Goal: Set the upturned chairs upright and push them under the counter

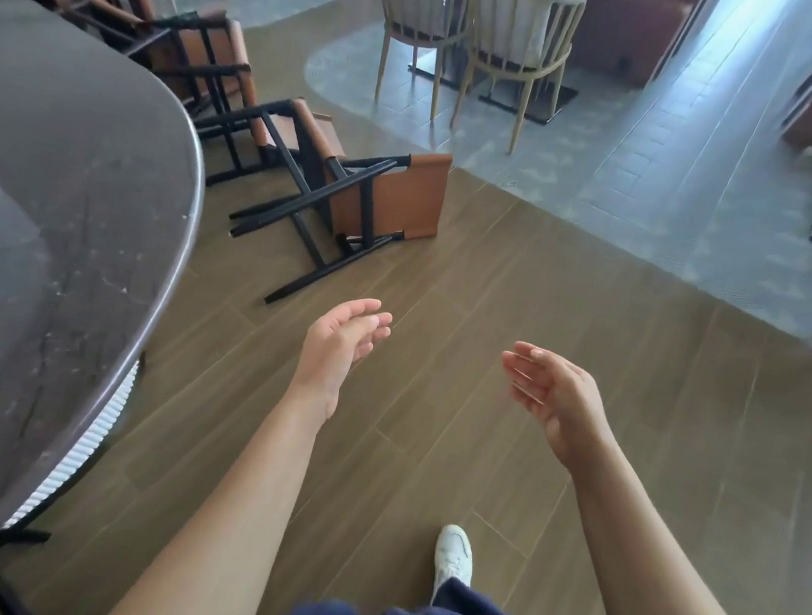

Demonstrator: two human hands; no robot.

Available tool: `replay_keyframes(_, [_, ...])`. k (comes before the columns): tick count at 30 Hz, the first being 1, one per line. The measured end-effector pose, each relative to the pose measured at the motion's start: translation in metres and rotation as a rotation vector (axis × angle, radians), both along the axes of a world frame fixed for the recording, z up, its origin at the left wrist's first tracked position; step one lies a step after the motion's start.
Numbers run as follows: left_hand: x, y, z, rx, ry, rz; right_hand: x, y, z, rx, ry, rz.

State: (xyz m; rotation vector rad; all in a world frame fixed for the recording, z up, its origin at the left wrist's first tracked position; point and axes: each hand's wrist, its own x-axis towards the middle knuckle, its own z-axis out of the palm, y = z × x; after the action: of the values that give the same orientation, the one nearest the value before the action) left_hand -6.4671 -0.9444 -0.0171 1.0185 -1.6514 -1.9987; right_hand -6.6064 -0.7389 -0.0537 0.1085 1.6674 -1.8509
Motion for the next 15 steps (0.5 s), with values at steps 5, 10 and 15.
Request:
replay_keyframes(5, [-0.079,-0.008,0.003,-0.063,0.016,0.067,-0.082,-0.007,0.009,0.024,0.081,0.041])
replay_keyframes(10, [-0.133,-0.026,-0.006,-0.105,-0.013,0.069,-0.14,-0.021,0.009,0.055,0.1,0.022])
replay_keyframes(15, [-0.192,-0.064,-0.016,-0.097,-0.021,0.114,-0.198,-0.056,0.002,0.068,0.105,0.021])
